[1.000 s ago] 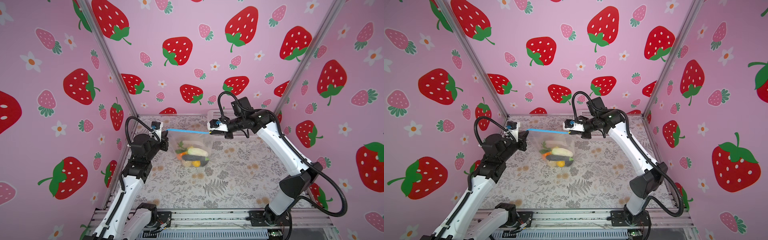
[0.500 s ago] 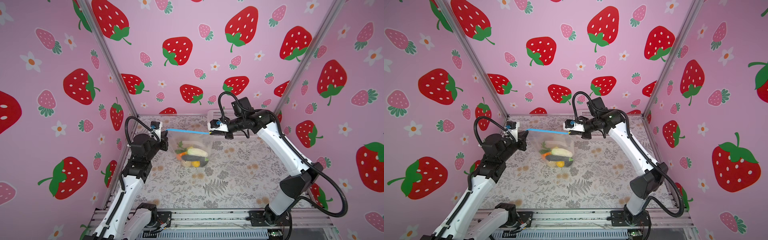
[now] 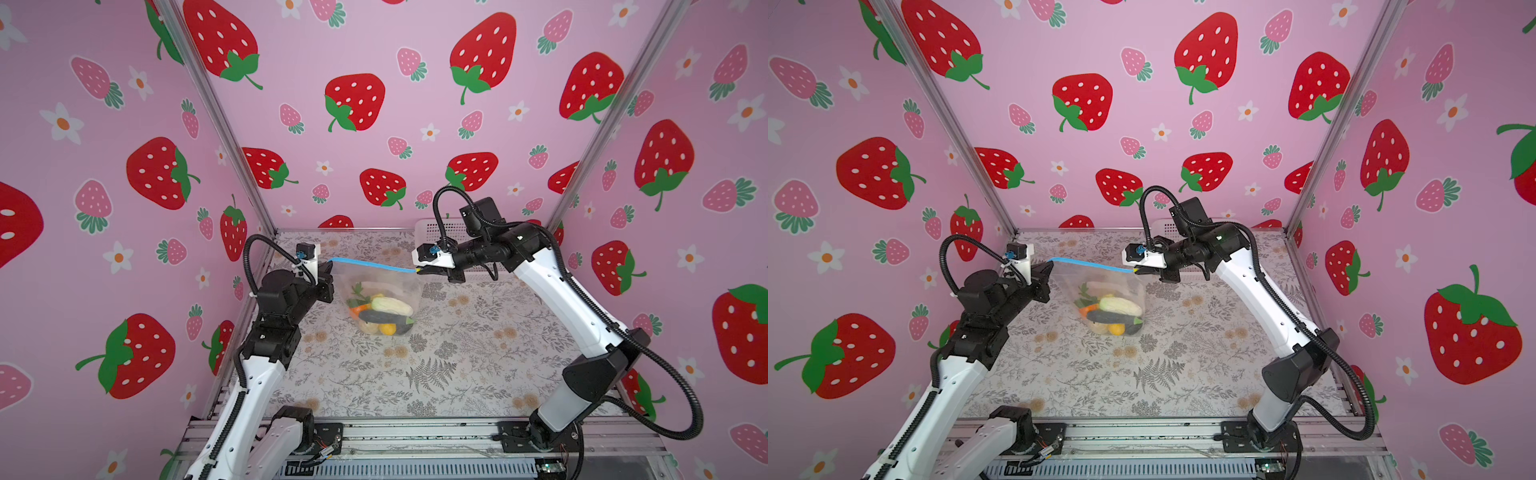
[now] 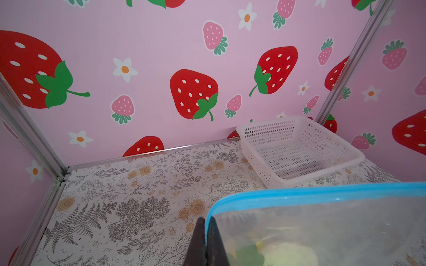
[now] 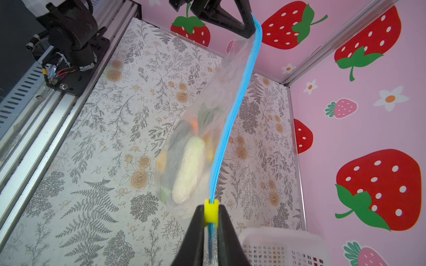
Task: Place the food in the zip-top bag and seal the zipper
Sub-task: 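Open the right gripper and move it back along the zipper toward the left gripper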
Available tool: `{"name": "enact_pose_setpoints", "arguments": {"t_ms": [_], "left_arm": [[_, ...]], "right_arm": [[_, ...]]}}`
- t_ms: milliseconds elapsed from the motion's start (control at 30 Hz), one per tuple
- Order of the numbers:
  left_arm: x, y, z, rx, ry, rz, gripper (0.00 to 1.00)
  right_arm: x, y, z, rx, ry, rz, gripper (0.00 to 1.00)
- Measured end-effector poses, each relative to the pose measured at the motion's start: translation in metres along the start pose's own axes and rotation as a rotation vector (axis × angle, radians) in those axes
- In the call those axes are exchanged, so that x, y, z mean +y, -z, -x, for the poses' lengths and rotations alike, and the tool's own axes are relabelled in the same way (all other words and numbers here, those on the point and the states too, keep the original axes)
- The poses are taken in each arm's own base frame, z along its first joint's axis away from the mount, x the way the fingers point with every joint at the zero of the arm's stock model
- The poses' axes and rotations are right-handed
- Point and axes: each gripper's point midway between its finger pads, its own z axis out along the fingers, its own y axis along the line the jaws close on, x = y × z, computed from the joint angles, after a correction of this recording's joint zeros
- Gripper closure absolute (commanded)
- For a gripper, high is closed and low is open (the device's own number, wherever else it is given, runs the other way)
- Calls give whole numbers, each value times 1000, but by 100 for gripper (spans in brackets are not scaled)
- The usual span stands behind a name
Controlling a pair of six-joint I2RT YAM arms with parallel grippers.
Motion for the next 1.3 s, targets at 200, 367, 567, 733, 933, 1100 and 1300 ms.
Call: {"name": "enact_pose_setpoints", "arguments": {"t_ms": [200, 367, 567, 733, 933, 1100, 1300], "left_arm": [[0, 7, 7, -24, 10, 4, 100], [-2, 10, 10, -35, 13, -6, 100], [-9, 16, 16, -58, 8, -37, 100], [-17, 24, 18, -84, -5, -76, 100], [-24, 26, 14, -89, -11, -113, 100], [-27, 26, 15, -94, -14, -128, 100], [-29, 27, 16, -98, -16, -144, 100]], "right_arm": [[5, 2, 14, -6, 10, -17, 36], [8, -4, 21, 1, 15, -19, 33], [-12, -15, 41, -3, 7, -30, 34], [-41, -30, 47, 3, -18, -38, 41], [-40, -52, 39, 37, -88, -2, 48], [-32, -58, 43, 34, -105, 20, 48], [-31, -65, 40, 37, -121, 35, 53]]}}
